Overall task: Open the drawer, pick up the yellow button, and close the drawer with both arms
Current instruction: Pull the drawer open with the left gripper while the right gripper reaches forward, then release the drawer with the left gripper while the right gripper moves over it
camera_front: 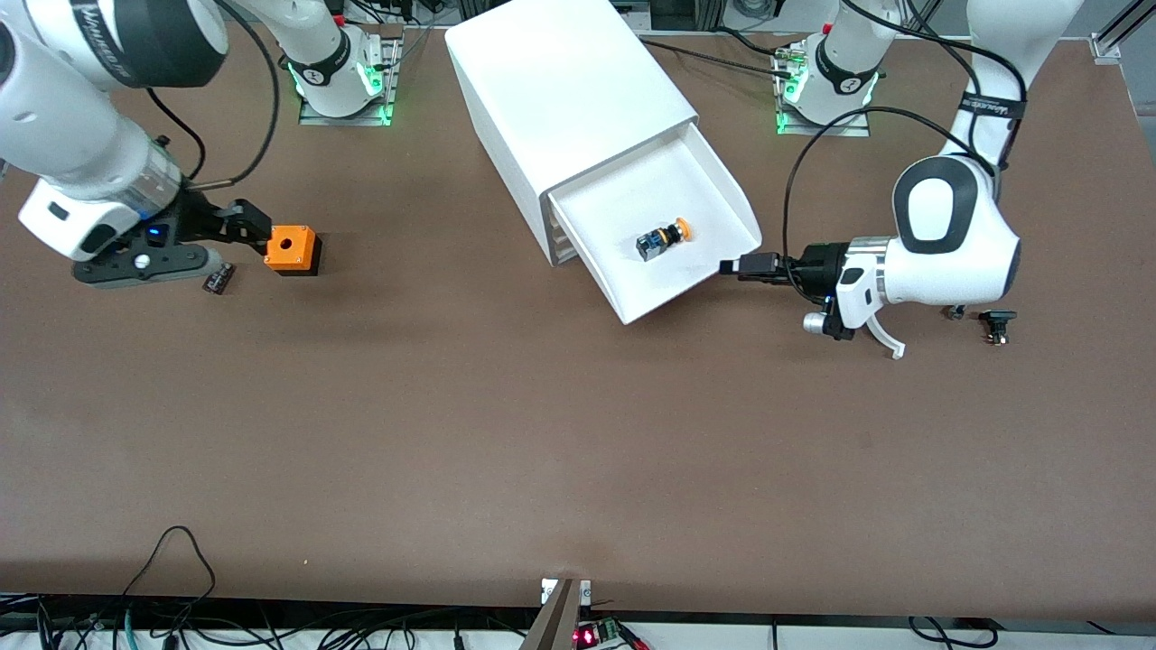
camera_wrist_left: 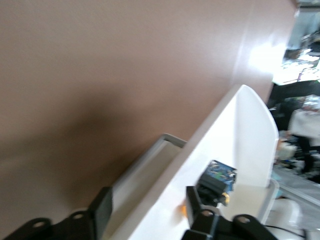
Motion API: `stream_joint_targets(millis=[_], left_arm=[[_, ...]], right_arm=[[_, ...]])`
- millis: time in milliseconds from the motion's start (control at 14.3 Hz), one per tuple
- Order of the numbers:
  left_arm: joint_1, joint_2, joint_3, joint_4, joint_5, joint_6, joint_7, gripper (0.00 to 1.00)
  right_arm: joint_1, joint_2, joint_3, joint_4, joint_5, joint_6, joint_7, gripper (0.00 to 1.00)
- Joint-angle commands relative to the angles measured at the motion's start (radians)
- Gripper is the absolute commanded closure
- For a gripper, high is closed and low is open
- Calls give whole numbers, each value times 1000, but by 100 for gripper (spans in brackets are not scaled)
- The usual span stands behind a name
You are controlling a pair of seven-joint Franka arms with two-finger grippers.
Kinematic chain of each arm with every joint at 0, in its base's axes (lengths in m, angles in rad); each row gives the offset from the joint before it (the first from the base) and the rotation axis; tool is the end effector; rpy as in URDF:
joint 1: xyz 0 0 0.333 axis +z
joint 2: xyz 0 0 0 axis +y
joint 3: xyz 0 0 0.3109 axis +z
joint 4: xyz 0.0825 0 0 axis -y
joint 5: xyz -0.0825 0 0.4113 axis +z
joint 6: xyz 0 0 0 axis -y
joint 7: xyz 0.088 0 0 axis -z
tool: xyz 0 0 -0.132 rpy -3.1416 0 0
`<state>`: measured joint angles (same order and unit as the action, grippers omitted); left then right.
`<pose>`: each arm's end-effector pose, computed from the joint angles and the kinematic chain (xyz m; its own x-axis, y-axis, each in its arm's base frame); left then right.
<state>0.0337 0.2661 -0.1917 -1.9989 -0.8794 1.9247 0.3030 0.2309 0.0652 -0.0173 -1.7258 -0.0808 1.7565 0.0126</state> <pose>0.5731 -0.1624 0.2901 0.9680 -0.0941 -0.2325 0.1090 -0.6768 0.7281 0.5936 0.1196 0.4940 0.9762 0.2141 -0.0341 0.2163 -0.9730 0.0803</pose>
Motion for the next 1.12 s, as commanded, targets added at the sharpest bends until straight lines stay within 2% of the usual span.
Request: stream_joint_targets(millis=[0,210,421,631,841,1051], left_arm=[[31,-43,37,71,152,2,-16,0],[49,-85,89,143,264,51,-19,0],[74,-154,130,201,475,-22,-18,0],[68,-226,130,242,731,-76,-42,0],[58,-266,112,244,894,-134,-229,0],[46,-300,103,246,941,-199,-444,0]], right_arm=[[89,56,-7,38,9,50,1,0],[191,154,-7,124,10,92,-2,0],[336,261,-7,273,10,92,-19,0],[493,382,-7,431,10,101,-35,0],[591,435,-7,521,10,138,-150,0],[605,455,25,546,67,164,-336,0]])
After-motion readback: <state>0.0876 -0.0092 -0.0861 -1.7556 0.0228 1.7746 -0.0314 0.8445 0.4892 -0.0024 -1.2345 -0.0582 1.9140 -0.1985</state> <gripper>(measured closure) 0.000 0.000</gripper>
